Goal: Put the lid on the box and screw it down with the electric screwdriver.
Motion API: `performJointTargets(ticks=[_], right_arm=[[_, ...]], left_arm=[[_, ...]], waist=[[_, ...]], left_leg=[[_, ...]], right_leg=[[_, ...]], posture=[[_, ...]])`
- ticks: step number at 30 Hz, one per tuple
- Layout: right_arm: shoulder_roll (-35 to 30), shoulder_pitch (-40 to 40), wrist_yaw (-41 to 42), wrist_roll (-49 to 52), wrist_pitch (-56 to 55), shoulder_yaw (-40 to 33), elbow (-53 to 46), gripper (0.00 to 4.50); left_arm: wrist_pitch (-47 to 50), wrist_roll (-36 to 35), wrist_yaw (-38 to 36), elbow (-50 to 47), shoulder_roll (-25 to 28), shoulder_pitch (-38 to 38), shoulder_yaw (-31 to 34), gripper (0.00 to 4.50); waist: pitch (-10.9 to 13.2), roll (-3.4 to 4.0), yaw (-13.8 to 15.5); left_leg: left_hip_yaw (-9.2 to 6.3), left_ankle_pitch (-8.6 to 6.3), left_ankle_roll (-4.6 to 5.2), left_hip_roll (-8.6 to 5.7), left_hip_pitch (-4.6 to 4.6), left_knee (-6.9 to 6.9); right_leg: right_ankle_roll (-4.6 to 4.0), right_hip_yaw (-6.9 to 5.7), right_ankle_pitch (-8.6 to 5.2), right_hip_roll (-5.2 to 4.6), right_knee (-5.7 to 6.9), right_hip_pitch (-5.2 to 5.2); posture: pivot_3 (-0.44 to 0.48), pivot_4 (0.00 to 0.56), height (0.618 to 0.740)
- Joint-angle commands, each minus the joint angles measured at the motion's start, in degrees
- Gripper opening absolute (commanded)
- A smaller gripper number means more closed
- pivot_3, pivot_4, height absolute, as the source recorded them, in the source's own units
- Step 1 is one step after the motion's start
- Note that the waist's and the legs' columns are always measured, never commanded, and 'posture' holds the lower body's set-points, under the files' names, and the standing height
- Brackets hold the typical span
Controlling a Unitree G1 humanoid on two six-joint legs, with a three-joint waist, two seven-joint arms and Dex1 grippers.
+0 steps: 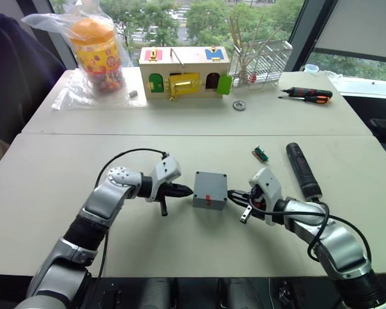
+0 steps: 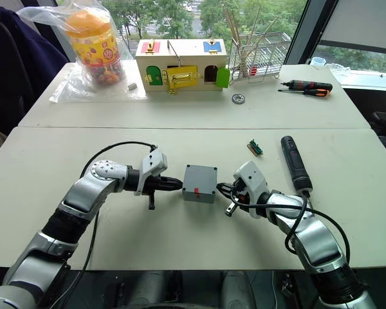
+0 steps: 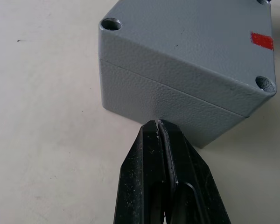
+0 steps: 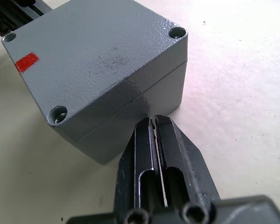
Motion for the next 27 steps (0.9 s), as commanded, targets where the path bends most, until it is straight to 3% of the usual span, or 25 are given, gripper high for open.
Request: performJointTargets(ticks=[1, 10, 14, 19, 25, 27], right_arm=[[0.59, -1.30, 1.24, 0.62, -1.58, -0.26, -1.35, 0.05], [-0.29, -0.87, 1.57, 0.59, -0.56, -0.80, -2.01, 0.05], [-1.25, 1.81, -1.66, 0.97, 0.38, -7.52, -5.43, 0.05], [-4.08, 5.10, -1.23, 6.24, 6.55, -18.14, -10.72, 0.05], [-5.27, 7.63, -2.00, 8.39, 8.85, -26.41, -7.70, 0.05], [-4.92, 7.98, -1.84, 8.25, 7.63, -27.33, -5.63, 0.57]], left_arm=[[-0.15, -1.97, -0.15, -3.24, -0.99, -0.24, -0.16, 0.00], [-1.06, -1.26, 0.85, -1.96, -1.10, -0.70, 0.66, 0.00], [6.80, -6.63, 3.36, -1.53, -0.66, -2.26, 7.89, 0.00], [5.51, -5.13, 15.68, -2.49, -1.55, -3.14, 15.36, 0.00], [13.39, -14.77, 9.72, -6.93, -0.49, -5.08, 16.20, 0.00], [13.82, -15.38, 7.40, -10.21, 1.18, -5.18, 13.59, 0.00]], waist=[[0.00, 0.00, 0.02], [0.00, 0.00, 0.02], [0.00, 0.00, 0.05], [0.00, 0.00, 0.03], [0.00, 0.00, 0.11], [0.00, 0.00, 0.03]], left_leg=[[0.00, 0.00, 0.00, 0.00, 0.00, 0.00], [0.00, 0.00, 0.00, 0.00, 0.00, 0.00], [-0.01, 0.00, 0.00, 0.00, -0.01, 0.00], [-0.03, 0.00, 0.00, 0.00, 0.00, 0.01], [0.00, 0.00, 0.00, -0.01, 0.00, 0.00], [-0.01, 0.00, 0.00, -0.01, 0.00, 0.02]], right_leg=[[0.00, 0.00, 0.00, 0.00, 0.00, 0.00], [0.00, 0.00, 0.00, 0.00, 0.00, 0.00], [0.00, -0.01, 0.00, -0.01, 0.00, 0.00], [0.00, 0.00, 0.00, -0.03, -0.01, 0.01], [0.00, -0.01, 0.01, -0.03, -0.01, 0.03], [0.00, -0.01, 0.01, -0.03, -0.01, 0.02]], posture=[[0.000, 0.150, 0.711], [0.000, 0.150, 0.711], [0.000, 0.150, 0.711], [0.000, 0.150, 0.711], [0.000, 0.150, 0.711], [0.000, 0.150, 0.711]])
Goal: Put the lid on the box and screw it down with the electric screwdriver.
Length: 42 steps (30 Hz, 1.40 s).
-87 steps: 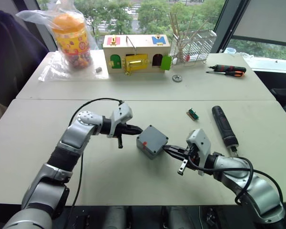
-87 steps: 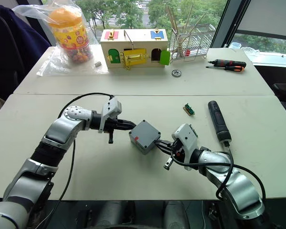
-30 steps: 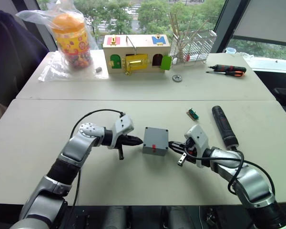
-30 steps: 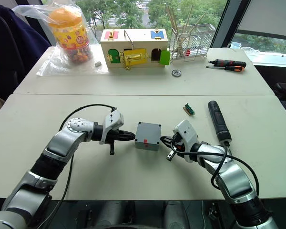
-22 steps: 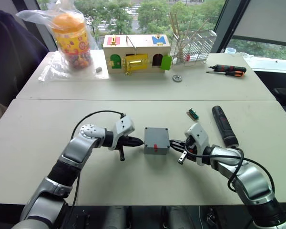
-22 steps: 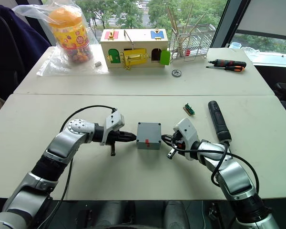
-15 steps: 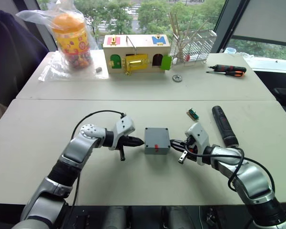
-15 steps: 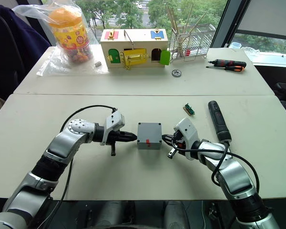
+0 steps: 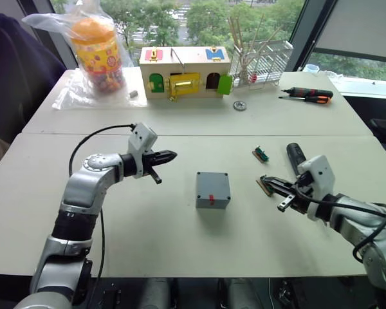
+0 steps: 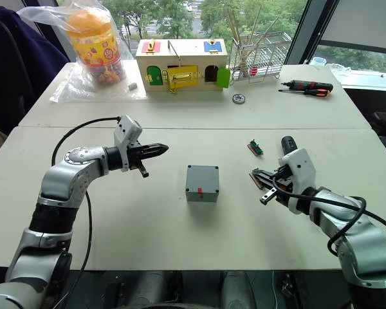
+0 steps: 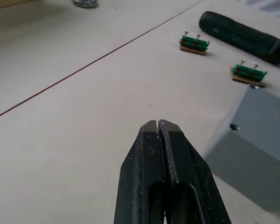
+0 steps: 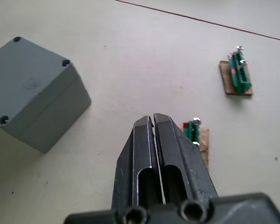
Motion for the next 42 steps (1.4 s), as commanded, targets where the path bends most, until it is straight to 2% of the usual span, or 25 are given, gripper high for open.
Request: performJointTargets(ticks=[1, 4, 7, 8, 13, 16, 17, 32, 36, 40, 42], right_arm=[[0.06, 0.43, -0.19, 0.24, -2.15, -2.71, 2.52, 0.87], [0.70, 0.59, -0.10, 0.83, -2.39, -2.12, 3.75, 2.37], [1.52, 0.38, -0.18, 1.10, -2.35, -1.01, 4.87, 3.87], [1.97, 0.13, -0.43, 1.12, -2.34, -0.74, 5.35, 4.22], [3.87, -0.98, -1.05, 0.57, -3.43, 1.17, 7.48, 4.22], [4.74, -1.59, -1.58, 0.30, -4.20, 1.93, 8.63, 3.62], [5.14, -1.80, -1.81, 0.23, -4.48, 2.10, 9.03, 3.22], [7.86, -3.05, -4.47, 0.80, -5.84, 2.14, 11.46, 3.22], [7.89, -3.05, -4.52, 0.57, -6.14, 2.47, 11.83, 2.06], [7.97, -3.29, -4.60, 0.41, -6.28, 2.79, 12.08, 0.06], [7.80, -3.28, -4.50, 0.32, -6.31, 2.99, 12.05, 0.06]], left_arm=[[1.14, -3.58, -5.42, -8.18, 3.22, -1.39, -3.02, 0.00], [3.14, -6.60, -8.98, -13.98, 5.85, -1.31, -5.50, 0.00], [2.89, -6.67, -11.64, -17.11, 8.94, -1.50, -8.42, 0.00], [2.63, -6.53, -12.19, -17.59, 9.73, -1.60, -9.21, 0.00], [0.82, -5.62, -12.53, -17.65, 10.77, -2.71, -11.29, 0.00], [-0.32, -5.11, -12.21, -16.71, 10.63, -3.30, -11.63, 0.00], [-0.69, -4.93, -12.07, -16.34, 10.53, -3.46, -11.61, 0.00], [-2.59, -4.11, -12.31, -15.16, 11.12, -2.81, -11.88, 0.00], [-2.78, -3.72, -12.15, -15.17, 11.00, -2.54, -11.94, 0.00], [-2.99, -3.41, -11.86, -15.12, 10.77, -2.32, -12.03, 0.00], [-3.08, -3.33, -11.72, -15.09, 10.76, -2.27, -11.99, 0.00]], waist=[[0.00, 0.00, -0.11], [0.00, 0.03, -0.19], [0.01, 0.05, -0.17], [0.01, 0.05, -0.17], [0.01, 0.05, -0.02], [0.01, 0.05, -0.08], [0.02, 0.05, -0.07], [0.02, 0.07, -0.09], [0.02, 0.07, -0.08], [0.02, 0.07, -0.10], [0.02, 0.07, -0.10]], left_leg=[[0.00, 0.00, 0.00, 0.01, 0.00, 0.00], [0.01, 0.01, -0.01, 0.02, 0.01, -0.11], [0.03, 0.01, -0.03, 0.02, 0.02, -0.10], [0.05, 0.02, -0.03, 0.02, 0.04, -0.08], [0.03, 0.03, -0.05, 0.00, 0.03, -0.07], [0.03, 0.03, -0.05, 0.00, 0.03, -0.08], [0.03, 0.03, -0.05, 0.00, 0.03, -0.09], [0.03, 0.03, -0.05, 0.01, 0.03, -0.07], [0.03, 0.03, -0.05, 0.01, 0.03, -0.08], [0.03, 0.03, -0.05, 0.01, 0.03, -0.08], [0.03, 0.03, -0.05, 0.01, 0.03, -0.08]], right_leg=[[0.00, 0.00, 0.00, 0.01, 0.00, 0.00], [-0.01, 0.02, 0.00, 0.03, 0.01, -0.03], [-0.01, 0.03, 0.00, 0.04, -0.01, -0.03], [-0.01, 0.05, 0.00, 0.03, -0.01, -0.03], [-0.01, 0.05, -0.01, 0.03, -0.02, -0.02], [-0.01, 0.05, -0.01, 0.03, -0.02, -0.02], [-0.01, 0.05, -0.01, 0.04, -0.02, -0.03], [-0.01, 0.05, -0.01, 0.04, -0.01, -0.03], [-0.01, 0.04, -0.01, 0.04, -0.02, -0.03], [-0.01, 0.05, -0.01, 0.04, -0.02, -0.03], [-0.01, 0.05, -0.01, 0.04, -0.01, -0.03]], posture=[[0.000, 0.150, 0.711], [0.000, 0.150, 0.711], [0.000, 0.150, 0.711], [0.000, 0.150, 0.711], [0.000, 0.150, 0.711], [0.000, 0.150, 0.711], [0.000, 0.150, 0.711], [0.000, 0.150, 0.711], [0.000, 0.150, 0.711], [0.000, 0.150, 0.711], [0.000, 0.150, 0.711]])
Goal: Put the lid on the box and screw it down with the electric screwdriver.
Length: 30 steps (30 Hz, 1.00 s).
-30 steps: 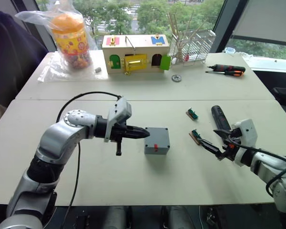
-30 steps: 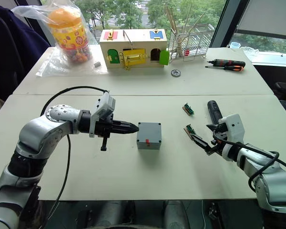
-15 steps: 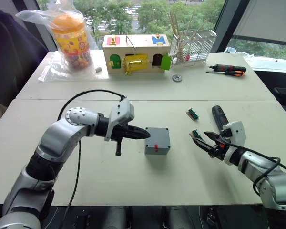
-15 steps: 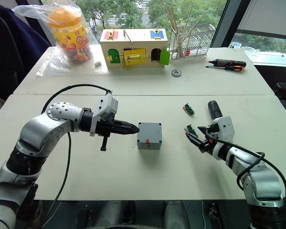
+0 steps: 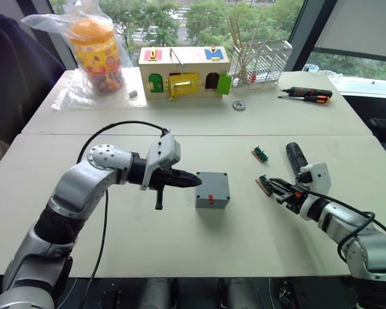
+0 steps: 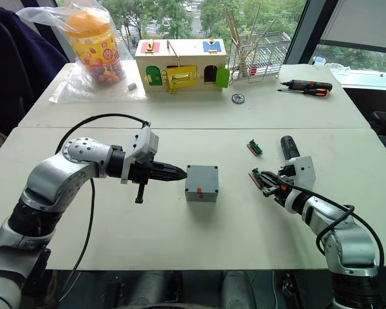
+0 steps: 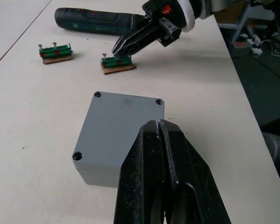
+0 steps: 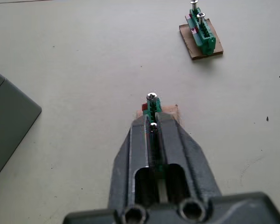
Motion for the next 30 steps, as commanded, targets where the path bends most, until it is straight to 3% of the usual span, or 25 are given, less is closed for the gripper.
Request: performJointTargets(ticks=[1, 23, 30], right_arm=[[0.13, -0.49, 0.03, 0.29, -1.18, -0.26, -0.63, 0.06], [-0.78, -2.27, -2.06, 4.79, 1.82, -3.88, -7.62, 0.06], [-0.91, -7.00, 0.12, 9.56, 3.38, -0.80, -13.57, 0.06]], left_arm=[[-1.21, 0.16, 0.23, -0.81, 0.01, 0.13, -0.20, 0.00], [-4.07, 1.77, 0.13, 3.94, -0.44, -0.46, 0.44, 0.00], [-4.18, 1.39, -1.16, 5.26, 1.74, 0.62, 1.88, 0.00]], waist=[[0.00, 0.00, 0.01], [0.00, 0.00, -0.01], [0.01, 0.02, -0.06]], left_leg=[[0.00, 0.00, 0.00, 0.00, 0.00, 0.00], [0.00, 0.00, 0.00, 0.00, 0.00, 0.00], [0.01, 0.00, 0.00, 0.01, 0.00, -0.01]], right_leg=[[0.00, 0.00, 0.00, 0.00, 0.00, 0.00], [0.00, 0.00, 0.00, 0.00, 0.00, 0.00], [0.00, 0.00, 0.00, 0.01, 0.01, -0.04]], posture=[[0.000, 0.150, 0.711], [0.000, 0.150, 0.711], [0.000, 0.150, 0.711]])
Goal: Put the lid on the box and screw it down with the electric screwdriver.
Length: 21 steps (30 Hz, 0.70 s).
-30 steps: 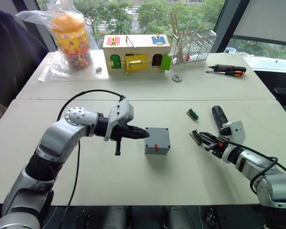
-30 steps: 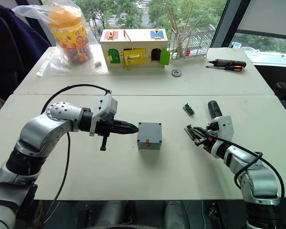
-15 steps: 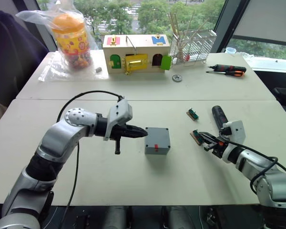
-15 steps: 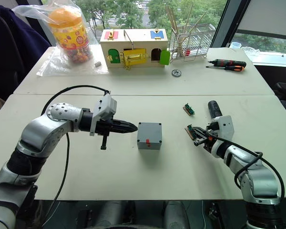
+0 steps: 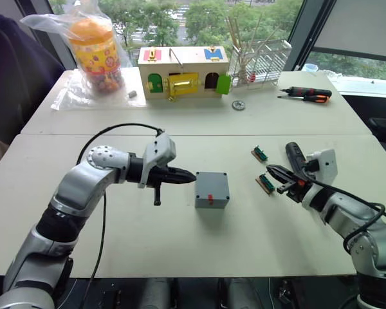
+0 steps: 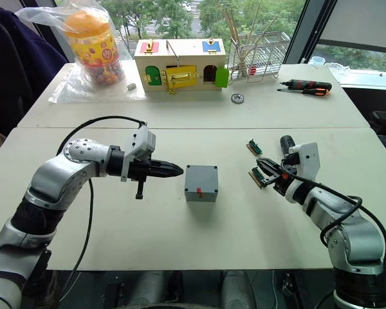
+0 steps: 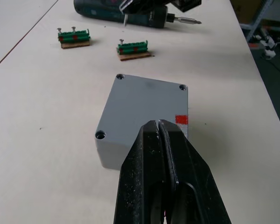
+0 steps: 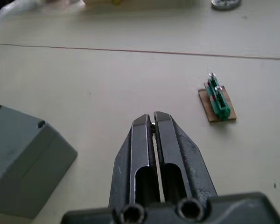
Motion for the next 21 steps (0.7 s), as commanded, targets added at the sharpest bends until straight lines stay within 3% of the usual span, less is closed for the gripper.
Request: performJointTargets(ticks=[1, 8, 21], right_arm=[[-0.52, -2.47, 1.90, 3.55, 0.88, 2.64, -5.27, 0.06], [1.69, -6.47, 3.90, 1.75, -0.37, 12.26, -1.34, 0.06], [1.47, -7.75, 6.50, -0.57, -3.34, 14.61, 3.54, 0.06]], left_arm=[[-0.81, -0.55, -1.18, -0.47, 1.77, 0.59, 1.84, 0.00], [0.16, -0.74, 0.86, -1.59, 2.46, 2.77, 2.94, 0.00], [1.52, -1.73, 3.74, -4.39, 2.49, 5.13, 3.71, 0.00]], waist=[[0.00, 0.00, 0.01], [0.00, 0.00, 0.02], [0.00, -0.01, 0.04]], left_leg=[[0.00, 0.00, 0.00, 0.00, 0.00, -0.01], [0.00, 0.00, 0.00, -0.01, -0.01, 0.00], [-0.01, 0.00, 0.00, 0.00, -0.05, 0.00]], right_leg=[[0.00, 0.00, 0.00, 0.00, 0.00, 0.00], [0.00, 0.00, 0.00, -0.01, 0.00, 0.00], [0.00, -0.01, 0.00, 0.00, 0.01, -0.03]], posture=[[0.000, 0.150, 0.711], [0.000, 0.150, 0.711], [0.000, 0.150, 0.711]])
